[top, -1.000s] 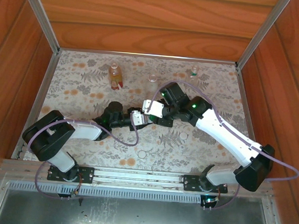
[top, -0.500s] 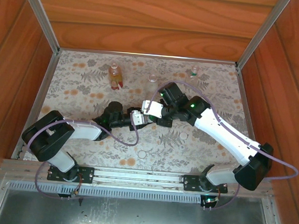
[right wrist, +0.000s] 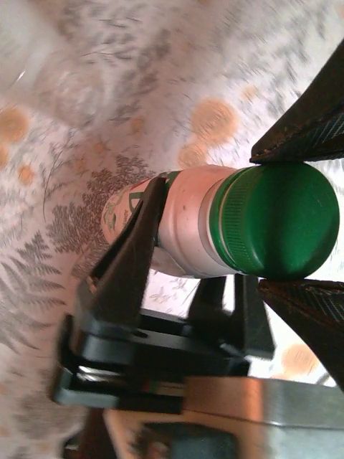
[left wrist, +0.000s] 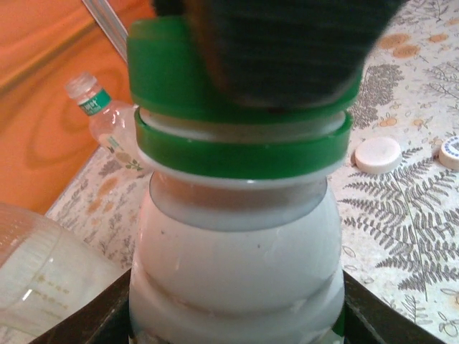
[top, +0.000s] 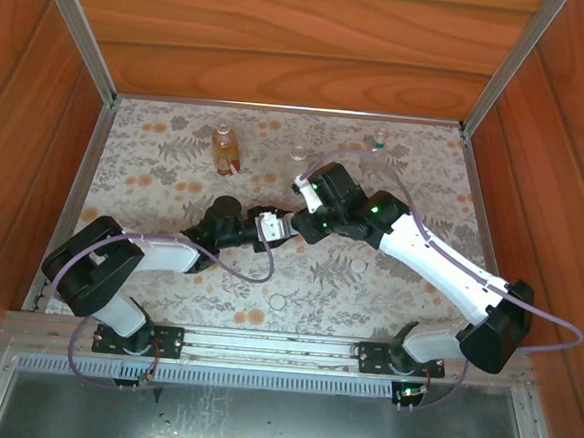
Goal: Screw on the bottle caps
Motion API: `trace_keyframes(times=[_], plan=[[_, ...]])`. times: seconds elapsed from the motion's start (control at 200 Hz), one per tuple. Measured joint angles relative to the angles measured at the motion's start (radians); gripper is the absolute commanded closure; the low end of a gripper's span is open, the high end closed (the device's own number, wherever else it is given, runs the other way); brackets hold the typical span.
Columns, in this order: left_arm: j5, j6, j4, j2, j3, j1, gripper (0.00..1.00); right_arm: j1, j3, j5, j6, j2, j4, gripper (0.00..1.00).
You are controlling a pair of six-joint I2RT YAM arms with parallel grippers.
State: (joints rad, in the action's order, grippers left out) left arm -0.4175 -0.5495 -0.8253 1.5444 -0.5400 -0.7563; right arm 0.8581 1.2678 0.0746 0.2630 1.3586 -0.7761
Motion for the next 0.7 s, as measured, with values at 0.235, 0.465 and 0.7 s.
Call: trace_keyframes(times=[0.235, 0.465, 0.7], plan=[[-0.008, -0.001, 0.000, 0.015, -0.010, -0.004, 0.51, 0.001, 0.009, -0.017, 0.323, -0.002, -0.040, 0.35], [-0.018, 0.000, -0.013, 0.015, -0.010, -0.004, 0.51, 0.006, 0.008, -0.016, 0.026, -0.089, -0.040, 0.25], [-0.043, -0.001, -0.013, -0.002, 0.013, -0.004, 0.51, 0.006, -0.030, -0.040, -0.603, -0.186, -0.042, 0.25]])
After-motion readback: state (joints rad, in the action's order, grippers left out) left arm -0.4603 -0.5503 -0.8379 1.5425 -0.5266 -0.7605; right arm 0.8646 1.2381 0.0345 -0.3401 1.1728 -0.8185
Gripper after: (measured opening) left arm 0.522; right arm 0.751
